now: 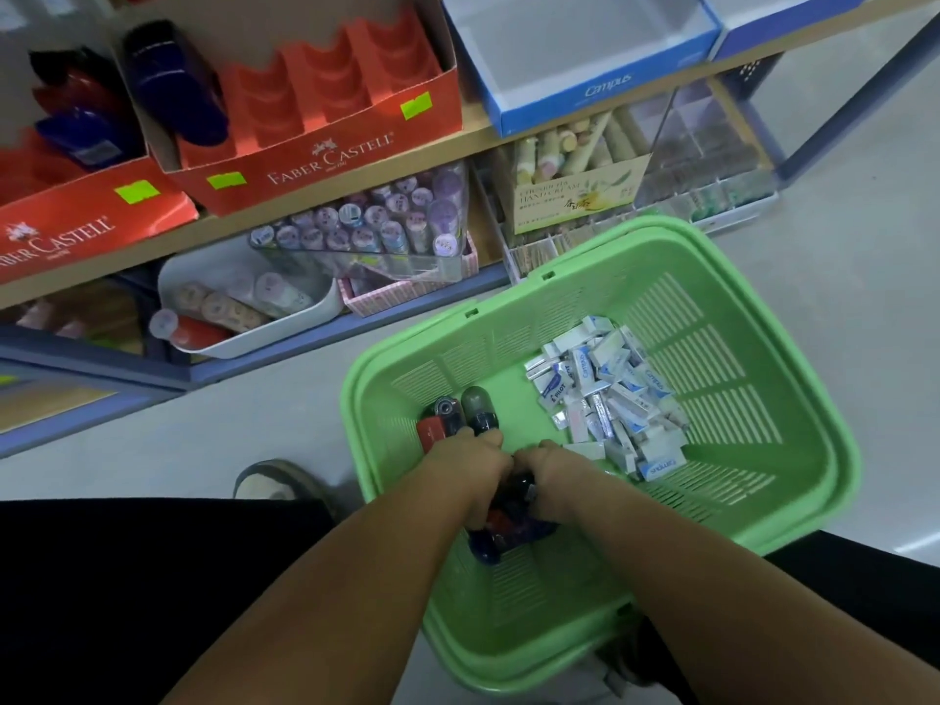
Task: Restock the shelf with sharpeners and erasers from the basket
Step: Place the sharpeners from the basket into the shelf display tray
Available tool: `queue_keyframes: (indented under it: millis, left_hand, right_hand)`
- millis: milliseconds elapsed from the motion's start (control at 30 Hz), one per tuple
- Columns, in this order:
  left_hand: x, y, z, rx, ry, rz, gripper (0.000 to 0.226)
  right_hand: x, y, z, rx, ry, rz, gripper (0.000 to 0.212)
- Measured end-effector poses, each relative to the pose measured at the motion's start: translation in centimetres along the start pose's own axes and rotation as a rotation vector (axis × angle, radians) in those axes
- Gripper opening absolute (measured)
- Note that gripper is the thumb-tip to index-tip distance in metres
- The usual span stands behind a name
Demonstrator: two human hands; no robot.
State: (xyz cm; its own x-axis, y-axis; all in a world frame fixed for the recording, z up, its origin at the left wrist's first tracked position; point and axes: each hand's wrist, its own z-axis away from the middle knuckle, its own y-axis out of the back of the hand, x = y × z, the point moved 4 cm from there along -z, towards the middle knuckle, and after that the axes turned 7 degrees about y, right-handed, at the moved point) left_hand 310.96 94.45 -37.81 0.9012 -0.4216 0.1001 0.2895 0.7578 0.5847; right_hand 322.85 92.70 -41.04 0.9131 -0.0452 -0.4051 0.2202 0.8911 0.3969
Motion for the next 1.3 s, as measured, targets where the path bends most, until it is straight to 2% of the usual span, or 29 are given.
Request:
queue_keyframes:
  millis: [133, 400, 500, 600, 733, 933, 1033, 1100, 1300]
  left_hand:
    - [0.2, -0.3, -0.4, -0.010, 0.012, -0.070, 0.059]
    - [-1.0, 1.8, 0.1, -0.034, 0.056, -0.018, 0.044]
    - [-1.8, 2.5, 1.0, -0.069, 0.040, -0.044, 0.035]
    - [-1.4, 1.5, 1.8, -0.078, -0.016, -0.041, 0.035]
    - [-0.6, 1.8, 2.7, -0.039, -0.085, -0.024, 0.029]
    - [-3.5, 11.4, 8.6, 0.190, -0.028, 0.500, 0.040]
    - [-6.2, 15.3, 13.8, 0.295, -0.031, 0.771, 0.033]
    - [-8.0, 17.1, 17.4, 0.374, -0.034, 0.924, 0.028]
    - [-12.8, 20.7, 26.5, 0.680, -0.060, 1.149, 0.028]
  right_hand:
    - [1.3, 0.8, 0.3, 0.045, -0.055, -0.163, 0.034]
    - [3.0, 1.5, 0.9, -0.015, -0.102, -0.619, 0.029]
    - [1.9, 1.9, 1.1, 0.019, -0.085, -0.650, 0.032]
    - [0.2, 4.0, 1.8, 0.079, -0.029, -0.651, 0.030]
    - [-1.5, 8.0, 4.4, 0.103, 0.025, -0.579, 0.045]
    - [-4.7, 14.2, 9.8, 0.244, 0.127, -0.529, 0.033]
    - [-7.7, 17.2, 12.5, 0.273, 0.191, -0.550, 0.031]
    - [-10.5, 18.9, 14.3, 0.290, 0.297, -0.636, 0.028]
    - [-19.5, 23.2, 19.0, 0.391, 0.587, -0.734, 0.032]
